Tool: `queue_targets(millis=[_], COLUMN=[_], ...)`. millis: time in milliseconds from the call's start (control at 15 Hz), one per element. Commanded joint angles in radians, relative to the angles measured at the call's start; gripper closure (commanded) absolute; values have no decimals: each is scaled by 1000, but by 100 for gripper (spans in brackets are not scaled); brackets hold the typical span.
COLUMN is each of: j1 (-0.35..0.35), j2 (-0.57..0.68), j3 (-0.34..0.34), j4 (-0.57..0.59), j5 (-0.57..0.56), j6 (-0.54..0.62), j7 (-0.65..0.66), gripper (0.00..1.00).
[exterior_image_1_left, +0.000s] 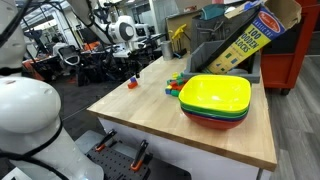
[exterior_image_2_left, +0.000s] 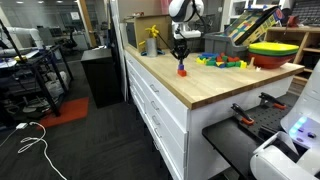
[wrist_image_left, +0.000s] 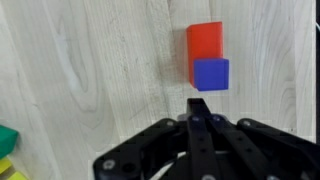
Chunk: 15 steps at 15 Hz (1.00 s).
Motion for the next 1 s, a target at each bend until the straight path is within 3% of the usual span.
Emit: queue_targets(millis=[0, 933], j1=[2, 2], j2=[-44, -56], j3=[5, 16], j4=[-29, -40], j5=[5, 12], j6=[-31, -55], j7=[16, 17], gripper=[100, 100])
